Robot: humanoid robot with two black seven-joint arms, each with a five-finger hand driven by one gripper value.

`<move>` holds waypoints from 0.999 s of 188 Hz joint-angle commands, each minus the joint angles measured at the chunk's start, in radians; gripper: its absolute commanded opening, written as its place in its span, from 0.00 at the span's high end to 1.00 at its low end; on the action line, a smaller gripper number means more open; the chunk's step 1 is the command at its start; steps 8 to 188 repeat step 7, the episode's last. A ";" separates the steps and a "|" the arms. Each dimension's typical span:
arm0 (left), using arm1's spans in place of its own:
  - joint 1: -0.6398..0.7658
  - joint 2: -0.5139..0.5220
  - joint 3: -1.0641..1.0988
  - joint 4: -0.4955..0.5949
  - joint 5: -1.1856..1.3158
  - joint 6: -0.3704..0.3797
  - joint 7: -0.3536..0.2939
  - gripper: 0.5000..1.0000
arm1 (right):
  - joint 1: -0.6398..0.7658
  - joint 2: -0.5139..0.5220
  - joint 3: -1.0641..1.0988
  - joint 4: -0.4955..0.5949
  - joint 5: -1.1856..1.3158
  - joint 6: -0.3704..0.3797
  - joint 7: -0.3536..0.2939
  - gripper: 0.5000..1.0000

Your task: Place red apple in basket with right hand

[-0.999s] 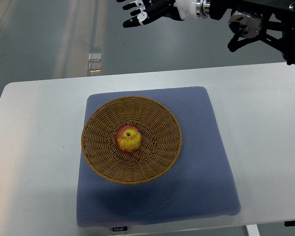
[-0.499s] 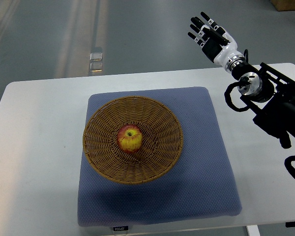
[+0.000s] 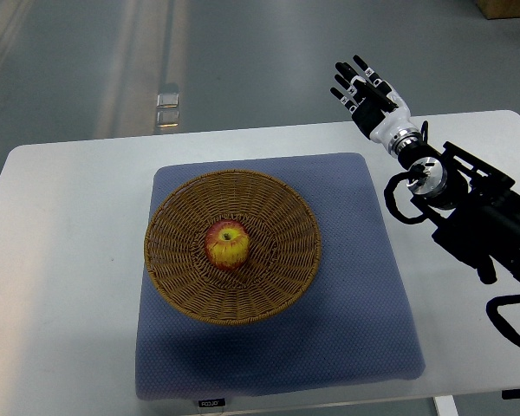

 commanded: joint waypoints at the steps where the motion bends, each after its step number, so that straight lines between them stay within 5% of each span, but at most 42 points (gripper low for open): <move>1: 0.000 0.000 0.000 -0.001 0.000 0.000 0.000 0.00 | -0.002 0.004 -0.001 -0.002 0.000 0.001 0.000 0.15; 188: 0.000 0.000 0.000 -0.001 0.000 0.000 0.000 0.00 | -0.005 0.004 -0.001 -0.002 0.000 0.001 0.000 0.15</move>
